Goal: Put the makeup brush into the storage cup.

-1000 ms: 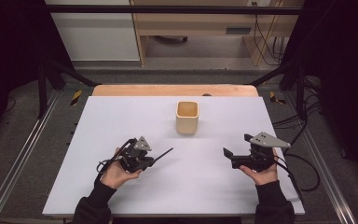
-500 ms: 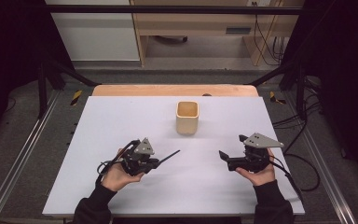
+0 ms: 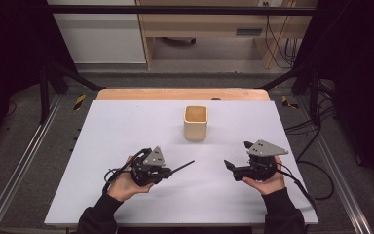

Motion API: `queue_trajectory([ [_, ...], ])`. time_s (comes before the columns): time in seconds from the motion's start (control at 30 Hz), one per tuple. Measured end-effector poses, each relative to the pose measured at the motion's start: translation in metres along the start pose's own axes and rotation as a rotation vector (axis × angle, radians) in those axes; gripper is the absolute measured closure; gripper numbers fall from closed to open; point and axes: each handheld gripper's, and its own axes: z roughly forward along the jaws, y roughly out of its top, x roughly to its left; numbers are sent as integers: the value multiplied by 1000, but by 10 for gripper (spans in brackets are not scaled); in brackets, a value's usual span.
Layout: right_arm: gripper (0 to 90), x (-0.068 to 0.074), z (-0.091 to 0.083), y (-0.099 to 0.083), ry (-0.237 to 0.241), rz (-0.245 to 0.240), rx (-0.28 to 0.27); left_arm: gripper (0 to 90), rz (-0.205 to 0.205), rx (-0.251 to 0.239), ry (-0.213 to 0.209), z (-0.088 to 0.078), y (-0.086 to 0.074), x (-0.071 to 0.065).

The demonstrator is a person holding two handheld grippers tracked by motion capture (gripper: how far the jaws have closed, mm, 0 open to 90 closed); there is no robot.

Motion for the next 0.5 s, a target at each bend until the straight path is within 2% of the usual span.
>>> queue_trajectory([
  [0.3, 99, 10, -1, 10, 45, -57, 18, 827, 21, 6, -15, -2, 6, 3],
  [0.5, 120, 16, 0, 17, 61, -105, 54, 827, 46, 18, -26, -4, 15, 5],
])
